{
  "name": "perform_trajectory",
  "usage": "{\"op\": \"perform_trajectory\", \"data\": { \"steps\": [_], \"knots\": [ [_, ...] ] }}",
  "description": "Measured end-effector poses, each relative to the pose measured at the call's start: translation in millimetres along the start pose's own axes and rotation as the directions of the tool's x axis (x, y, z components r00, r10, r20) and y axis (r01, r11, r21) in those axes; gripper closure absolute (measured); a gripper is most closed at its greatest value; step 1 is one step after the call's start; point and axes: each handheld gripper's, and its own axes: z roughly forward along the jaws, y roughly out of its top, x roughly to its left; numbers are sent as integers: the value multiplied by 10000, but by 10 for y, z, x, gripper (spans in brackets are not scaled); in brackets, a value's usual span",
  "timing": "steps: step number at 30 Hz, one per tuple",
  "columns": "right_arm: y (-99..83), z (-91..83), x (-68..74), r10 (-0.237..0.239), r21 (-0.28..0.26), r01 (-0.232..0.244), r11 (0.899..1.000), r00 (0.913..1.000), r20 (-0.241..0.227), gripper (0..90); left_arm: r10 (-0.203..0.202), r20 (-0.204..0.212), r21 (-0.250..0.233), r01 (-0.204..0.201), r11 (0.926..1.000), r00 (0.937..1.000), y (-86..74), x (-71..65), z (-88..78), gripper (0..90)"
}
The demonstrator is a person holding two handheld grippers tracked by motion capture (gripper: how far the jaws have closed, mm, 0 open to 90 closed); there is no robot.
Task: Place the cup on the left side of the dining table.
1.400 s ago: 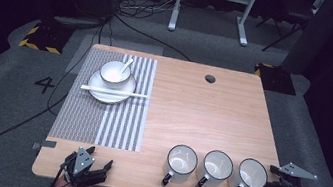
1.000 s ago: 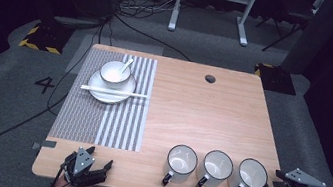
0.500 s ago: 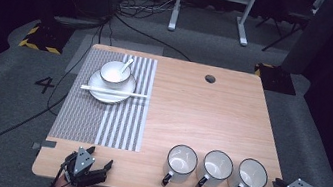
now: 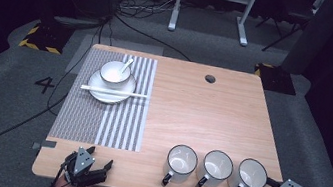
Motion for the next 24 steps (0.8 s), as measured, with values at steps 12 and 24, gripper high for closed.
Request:
{"op": "perform_trajectory", "data": {
  "steps": [12,24],
  "knots": [
    [-9,301,19,323,-1180,-388,9923,9979,-561,17,1,21,-15,0,10000,10000,-1,1,0,211],
    [-81,395,7,298,-2376,-467,9703,9968,-743,3,-8,31,-20,8,10000,10000,-2,2,0,210]
  ]
}}
